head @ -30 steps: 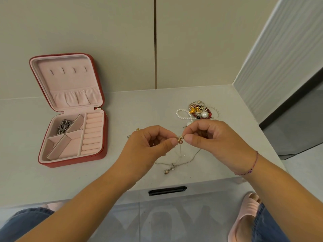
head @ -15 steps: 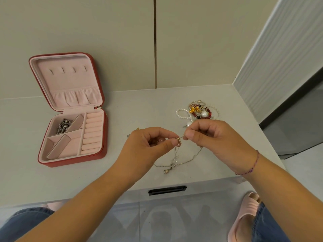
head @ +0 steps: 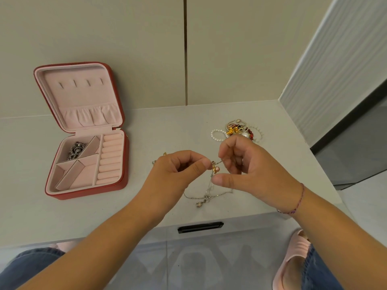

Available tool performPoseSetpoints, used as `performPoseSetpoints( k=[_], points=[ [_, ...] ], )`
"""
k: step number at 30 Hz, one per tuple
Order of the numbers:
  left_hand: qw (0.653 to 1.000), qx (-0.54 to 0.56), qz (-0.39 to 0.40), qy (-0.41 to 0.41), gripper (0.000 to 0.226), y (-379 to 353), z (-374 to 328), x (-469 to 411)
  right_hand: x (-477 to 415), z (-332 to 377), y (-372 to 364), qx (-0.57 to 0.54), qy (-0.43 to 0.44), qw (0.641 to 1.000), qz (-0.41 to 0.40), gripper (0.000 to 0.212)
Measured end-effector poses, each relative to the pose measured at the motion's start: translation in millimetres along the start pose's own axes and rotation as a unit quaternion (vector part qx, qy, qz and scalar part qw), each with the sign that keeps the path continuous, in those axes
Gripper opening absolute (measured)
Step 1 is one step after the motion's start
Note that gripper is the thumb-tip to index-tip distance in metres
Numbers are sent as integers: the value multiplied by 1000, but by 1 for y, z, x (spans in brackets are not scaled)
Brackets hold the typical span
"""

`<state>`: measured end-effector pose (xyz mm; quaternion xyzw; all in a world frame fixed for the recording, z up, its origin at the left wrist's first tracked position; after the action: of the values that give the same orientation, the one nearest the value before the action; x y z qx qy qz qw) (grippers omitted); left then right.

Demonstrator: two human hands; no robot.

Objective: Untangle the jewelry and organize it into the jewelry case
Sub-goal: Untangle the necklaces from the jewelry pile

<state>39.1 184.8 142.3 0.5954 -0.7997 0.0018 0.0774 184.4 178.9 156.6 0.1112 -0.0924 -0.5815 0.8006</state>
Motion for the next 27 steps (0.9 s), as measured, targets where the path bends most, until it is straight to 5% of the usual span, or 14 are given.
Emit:
performPoseSetpoints(
  k=[11,16,27],
  points=[
    [1000,15,6,0,17,-1,0,-1,1,4,1,16,29,999,-26,5],
    [1000,0,9,6,22,-2,1,0,0,3,6,33,32,998,-53,10],
    [1000,-4,-20,-11,12,3,0,-2,-2,-9,12,-129,-52,987,-79,30]
  ],
)
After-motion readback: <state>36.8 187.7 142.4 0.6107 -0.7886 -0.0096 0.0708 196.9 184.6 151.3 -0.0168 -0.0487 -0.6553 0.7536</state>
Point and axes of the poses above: each hand's wrist, its own x-axis away from the middle knuckle, its own y-axis out of the back of the hand, z = x × y, the point moved 7 cm from there along -x, towards the middle knuckle, and after that the axes turned 1 degree about x, right-handed, at the moved point
